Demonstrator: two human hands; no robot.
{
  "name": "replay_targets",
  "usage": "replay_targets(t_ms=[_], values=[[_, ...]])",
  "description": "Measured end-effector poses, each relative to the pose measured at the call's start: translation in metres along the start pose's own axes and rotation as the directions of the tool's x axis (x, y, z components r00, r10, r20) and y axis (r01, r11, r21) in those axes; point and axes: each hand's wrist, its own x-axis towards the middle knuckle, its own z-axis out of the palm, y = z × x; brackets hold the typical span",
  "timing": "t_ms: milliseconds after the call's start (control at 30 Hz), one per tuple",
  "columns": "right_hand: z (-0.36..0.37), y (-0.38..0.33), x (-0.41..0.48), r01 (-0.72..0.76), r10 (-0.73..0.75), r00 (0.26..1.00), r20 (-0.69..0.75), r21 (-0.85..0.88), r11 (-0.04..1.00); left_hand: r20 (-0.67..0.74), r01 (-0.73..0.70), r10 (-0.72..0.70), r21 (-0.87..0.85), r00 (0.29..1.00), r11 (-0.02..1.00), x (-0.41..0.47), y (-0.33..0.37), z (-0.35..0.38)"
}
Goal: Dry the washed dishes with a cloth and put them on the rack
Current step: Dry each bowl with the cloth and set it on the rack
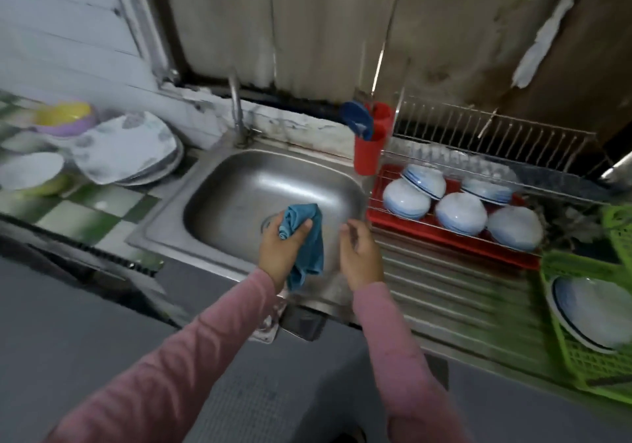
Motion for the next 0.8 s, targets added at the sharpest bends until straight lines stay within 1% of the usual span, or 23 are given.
replay_targets(t_ms=[100,233,400,600,800], values=[[0.065,-0.026,-0.02,0.05,-0.048,0.995,0.091,-0.019,0.999,-0.082,-0.027,0.025,-0.023,0.996,0.999,0.0,0.011,-0.079],[0.145,-0.053,-0.045,0.104,-0.097,0.976,0.196,-0.025,0.994,-0.231,-0.055,0.056,0.014,0.971,0.998,0.0,0.02,-0.176],[0.233,-0.084,-0.06,0.166,-0.147,0.932,0.331,-0.029,0.986,-0.349,-0.094,0.086,-0.005,0.933,0.996,-0.004,0.036,-0.271],[0.325,-0.113,-0.052,0.191,-0.147,0.887,0.439,-0.06,0.98,-0.505,-0.127,0.089,-0.042,0.859,0.991,0.013,0.042,-0.361],[0.423,-0.126,-0.027,0.163,-0.095,0.854,0.512,-0.09,0.983,-0.568,-0.111,0.075,-0.028,0.819,0.993,0.066,0.044,-0.45]])
